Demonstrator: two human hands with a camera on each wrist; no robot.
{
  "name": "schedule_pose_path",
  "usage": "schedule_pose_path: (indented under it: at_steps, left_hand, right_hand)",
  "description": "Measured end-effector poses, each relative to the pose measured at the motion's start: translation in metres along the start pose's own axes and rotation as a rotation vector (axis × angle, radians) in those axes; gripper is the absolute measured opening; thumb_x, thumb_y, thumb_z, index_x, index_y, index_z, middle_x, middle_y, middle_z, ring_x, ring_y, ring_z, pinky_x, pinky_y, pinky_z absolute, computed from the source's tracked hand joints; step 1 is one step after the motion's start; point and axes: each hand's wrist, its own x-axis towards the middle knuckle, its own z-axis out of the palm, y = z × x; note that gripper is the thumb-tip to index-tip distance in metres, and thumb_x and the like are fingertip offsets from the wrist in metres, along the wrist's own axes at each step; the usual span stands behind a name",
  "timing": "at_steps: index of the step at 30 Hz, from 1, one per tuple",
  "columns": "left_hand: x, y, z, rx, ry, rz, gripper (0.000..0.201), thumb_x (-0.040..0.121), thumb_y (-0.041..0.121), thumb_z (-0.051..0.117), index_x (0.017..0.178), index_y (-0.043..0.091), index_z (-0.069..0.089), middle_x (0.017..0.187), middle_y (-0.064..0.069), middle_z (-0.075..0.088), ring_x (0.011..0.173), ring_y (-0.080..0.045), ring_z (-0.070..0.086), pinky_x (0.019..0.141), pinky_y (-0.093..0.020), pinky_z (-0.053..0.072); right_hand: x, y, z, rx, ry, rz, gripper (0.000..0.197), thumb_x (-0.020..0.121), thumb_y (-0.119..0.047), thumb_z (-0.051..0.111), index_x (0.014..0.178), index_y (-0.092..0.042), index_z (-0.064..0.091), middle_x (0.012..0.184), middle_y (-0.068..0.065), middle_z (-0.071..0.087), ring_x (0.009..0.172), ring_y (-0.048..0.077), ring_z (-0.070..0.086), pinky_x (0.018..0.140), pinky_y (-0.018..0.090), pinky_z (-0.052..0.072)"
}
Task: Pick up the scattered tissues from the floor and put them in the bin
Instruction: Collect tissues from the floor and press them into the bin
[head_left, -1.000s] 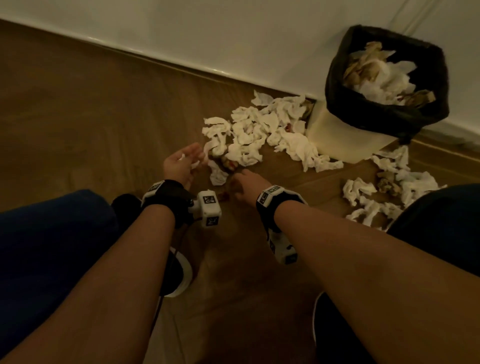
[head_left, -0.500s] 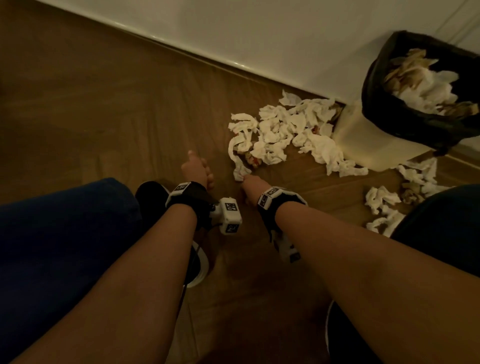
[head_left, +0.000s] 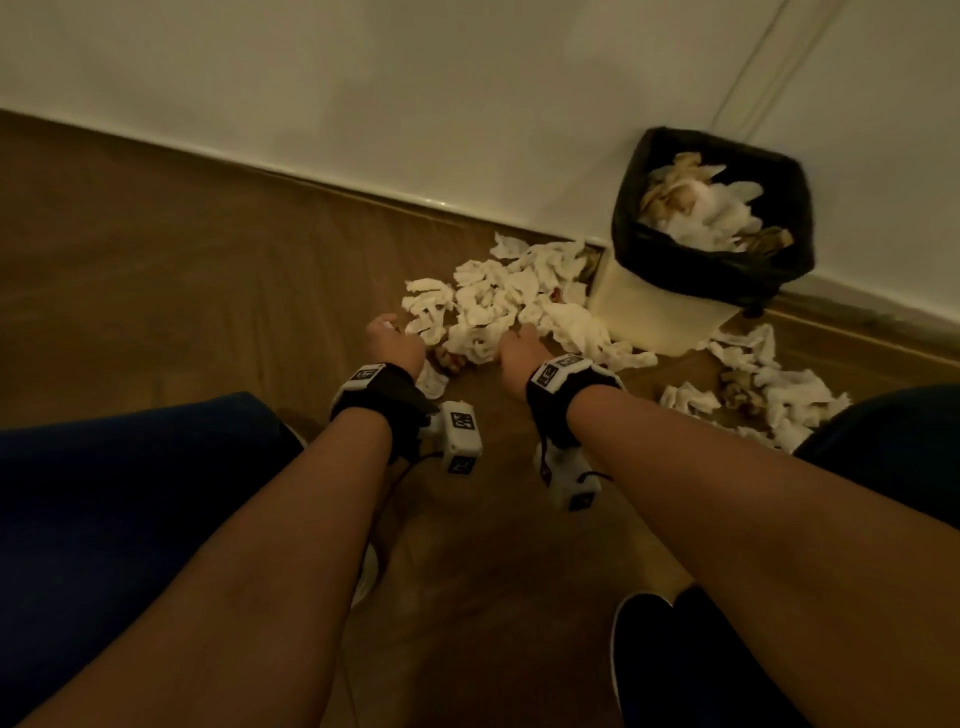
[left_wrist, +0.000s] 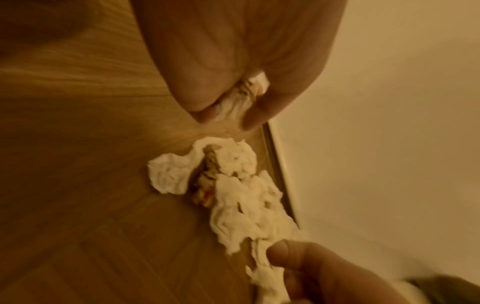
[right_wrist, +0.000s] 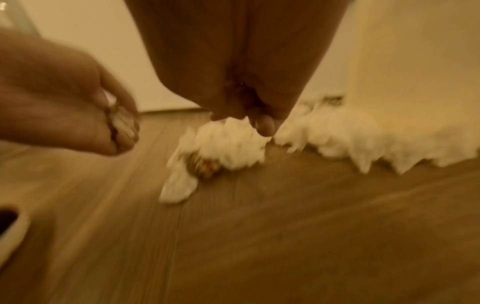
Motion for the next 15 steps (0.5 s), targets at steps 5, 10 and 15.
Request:
schedule_pose_path:
  at_steps: [5,10,15]
  left_hand:
    - [-0.045,0.053,0.043,0.094,-0.227,0.173,0.015,0.092,0.000,0.045,0.102,0.011,0.048,0.098,-0.015,0.057,0.084,-0.027,0.059,0.077,-0.031,0.053]
    - [-0.093,0.107,0.096,0.046,-0.476,0.305,0.018,0.100,0.006,0.029,0.086,0.006,0.040,0.070,-0.011,0.049,0.050,-0.021,0.049,0.043,-0.023,0.040]
    - [-0.122,0.149,0.136,0.395,-0.349,0.622,0.026,0.101,0.022,0.031,0.113,0.005,0.047,0.098,-0.021,0.060,0.084,-0.031,0.060,0.071,-0.035,0.053]
  right_hand:
    - [-0.020,0.035,-0.063,0.030,0.176,-0.065,0.036,0.098,-0.003,0.035,0.134,0.002,0.041,0.136,0.022,0.045,0.122,0.034,0.048,0.099,0.035,0.040]
    - [-0.044,0.077,-0.141,0.045,0.373,-0.023,0.034,0.092,-0.003,0.050,0.126,0.000,0.046,0.121,0.020,0.057,0.109,0.034,0.057,0.088,0.037,0.049]
    - [-0.065,0.131,-0.203,0.058,0.542,-0.016,0.028,0.090,-0.007,0.048,0.117,-0.009,0.055,0.112,0.011,0.061,0.101,0.032,0.059,0.082,0.033,0.048]
